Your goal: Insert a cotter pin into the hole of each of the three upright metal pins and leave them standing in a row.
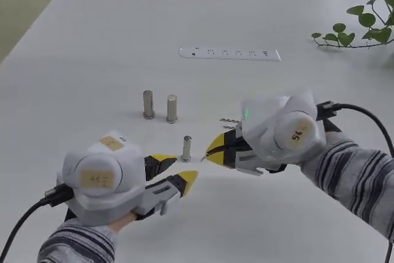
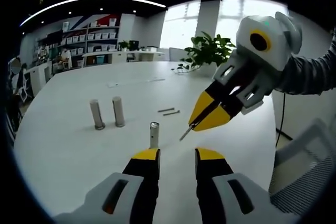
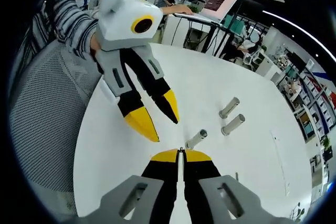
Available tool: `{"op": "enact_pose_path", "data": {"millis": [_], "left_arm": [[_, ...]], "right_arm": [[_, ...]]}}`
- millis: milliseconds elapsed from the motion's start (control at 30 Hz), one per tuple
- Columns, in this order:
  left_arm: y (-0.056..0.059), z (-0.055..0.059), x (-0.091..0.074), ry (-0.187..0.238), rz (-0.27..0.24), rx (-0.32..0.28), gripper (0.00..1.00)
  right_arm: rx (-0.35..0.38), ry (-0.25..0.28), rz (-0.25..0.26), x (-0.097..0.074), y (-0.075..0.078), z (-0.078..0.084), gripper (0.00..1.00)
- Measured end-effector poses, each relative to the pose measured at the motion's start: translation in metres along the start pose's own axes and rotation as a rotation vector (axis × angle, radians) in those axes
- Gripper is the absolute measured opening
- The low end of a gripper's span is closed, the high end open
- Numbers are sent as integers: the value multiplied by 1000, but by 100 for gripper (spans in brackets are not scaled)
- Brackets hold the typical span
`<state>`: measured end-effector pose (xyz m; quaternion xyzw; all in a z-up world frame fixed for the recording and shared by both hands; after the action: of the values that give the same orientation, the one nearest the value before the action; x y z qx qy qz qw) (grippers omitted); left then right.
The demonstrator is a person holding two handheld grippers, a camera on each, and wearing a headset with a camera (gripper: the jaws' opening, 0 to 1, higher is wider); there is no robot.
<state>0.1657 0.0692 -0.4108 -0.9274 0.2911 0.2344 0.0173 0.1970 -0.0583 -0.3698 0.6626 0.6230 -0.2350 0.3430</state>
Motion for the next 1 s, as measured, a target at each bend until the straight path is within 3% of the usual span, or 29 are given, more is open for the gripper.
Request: {"op": "enact_pose_path", "data": {"millis": [233,533,800,933,1000], "left_arm": [[1,3,2,-20,6,31,21],[4,1,0,-15,25,53,11],[6,-1,-3,-3,43,76,1],[6,-1,-4,-2,41,88,1],[5,-2,-5,0,41,93,1]], "right_arm": [[25,113,-92,-5,-7,-11,0],[31,156,-150,-4,-16,-19,0],[10,119,-155,-4,-17,-18,0],[-34,70,-148,-4,-18,-16,0],[-35,69,-146,-4,-17,-16,0]]}}
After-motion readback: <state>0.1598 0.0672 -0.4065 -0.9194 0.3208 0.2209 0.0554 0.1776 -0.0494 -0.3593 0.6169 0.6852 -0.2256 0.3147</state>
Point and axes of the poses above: the centre of the closed fingertips' face, and the gripper's own axes: x roughly forward along the fingers, y roughly to its right, z roughly out of its underside, the point moved 8 cm from there along -x, roughly backward along the fingers, and after that the axes turned 8 degrees about -z, right-handed, at the moved point
